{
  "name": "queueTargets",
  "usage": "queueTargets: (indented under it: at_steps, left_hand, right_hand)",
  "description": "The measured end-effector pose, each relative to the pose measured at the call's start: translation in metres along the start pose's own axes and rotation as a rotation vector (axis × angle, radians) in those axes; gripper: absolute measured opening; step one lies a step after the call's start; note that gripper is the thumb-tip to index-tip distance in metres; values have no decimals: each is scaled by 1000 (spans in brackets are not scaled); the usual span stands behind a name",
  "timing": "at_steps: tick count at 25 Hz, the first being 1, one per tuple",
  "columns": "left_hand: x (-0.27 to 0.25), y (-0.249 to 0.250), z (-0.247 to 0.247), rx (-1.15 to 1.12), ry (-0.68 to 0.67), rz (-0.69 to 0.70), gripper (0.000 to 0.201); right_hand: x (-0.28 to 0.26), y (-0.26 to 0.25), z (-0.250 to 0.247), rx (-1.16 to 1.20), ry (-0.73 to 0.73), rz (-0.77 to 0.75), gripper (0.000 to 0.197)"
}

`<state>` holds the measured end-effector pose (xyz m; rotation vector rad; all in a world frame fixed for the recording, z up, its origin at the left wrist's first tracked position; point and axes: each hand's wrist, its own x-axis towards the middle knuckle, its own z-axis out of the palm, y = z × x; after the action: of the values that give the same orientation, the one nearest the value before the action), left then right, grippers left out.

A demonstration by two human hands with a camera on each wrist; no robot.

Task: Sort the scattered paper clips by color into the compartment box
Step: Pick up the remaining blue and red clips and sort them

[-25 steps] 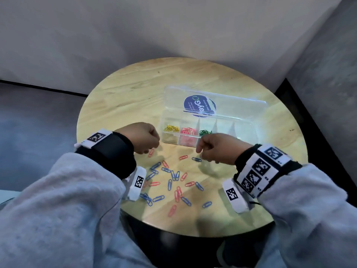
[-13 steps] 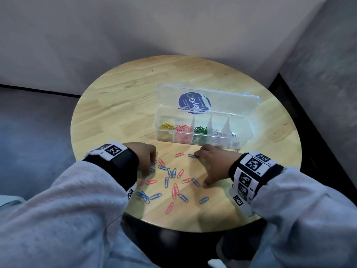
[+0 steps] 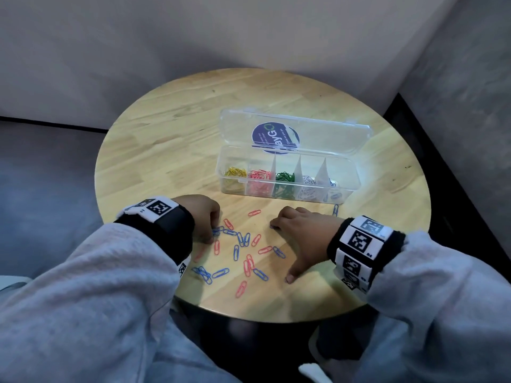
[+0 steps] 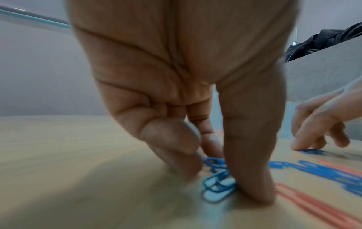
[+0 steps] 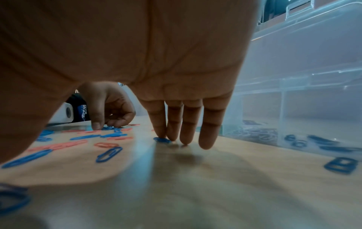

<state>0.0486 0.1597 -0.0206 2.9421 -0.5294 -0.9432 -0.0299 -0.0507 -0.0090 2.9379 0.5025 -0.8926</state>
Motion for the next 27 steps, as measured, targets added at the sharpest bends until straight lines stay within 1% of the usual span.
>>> queueTargets:
  at_steps: [1,3,6,9,10,12,15,18,21,23,27]
  left_hand:
    - [1,0,-1,-2,-6,0,21]
    - [1,2,-2,-1,-13,2,16]
    - [1,3,-2,5,-11,3,14]
    - [2,4,0,-6,4,30,19]
    - [2,5,0,-10,9,39,21]
    - [2,6,-1,-14,7,44,20]
    - [2,8,-2,-3,-12,33,14]
    - [2,9,-3,3,-27,24,13]
    - [2,8,-3,2,-56,24,14]
    - [1,8,-3,0,-61,32,12]
    - [-1,9,-4,11,-58,65,13]
  right_hand:
    - [-2,-1,2,-3,6,-10,109]
    - [-2,-4,7,14,31,-28,98]
    - [1,-4,9,99,61,-24,72]
    - [7,-4,8,187,77,8,45]
    - [9,-5,8,212,77,17,38]
    - [12,-6,9,254,75,38,31]
    - [14,-8,8,304,77,60,18]
    - [14,-9,8,334,72,81,9]
    - [13,-9,8,340,52,114,5]
    - [11,-9,8,333,46,123,5]
    - [7,-8,7,330,57,109,7]
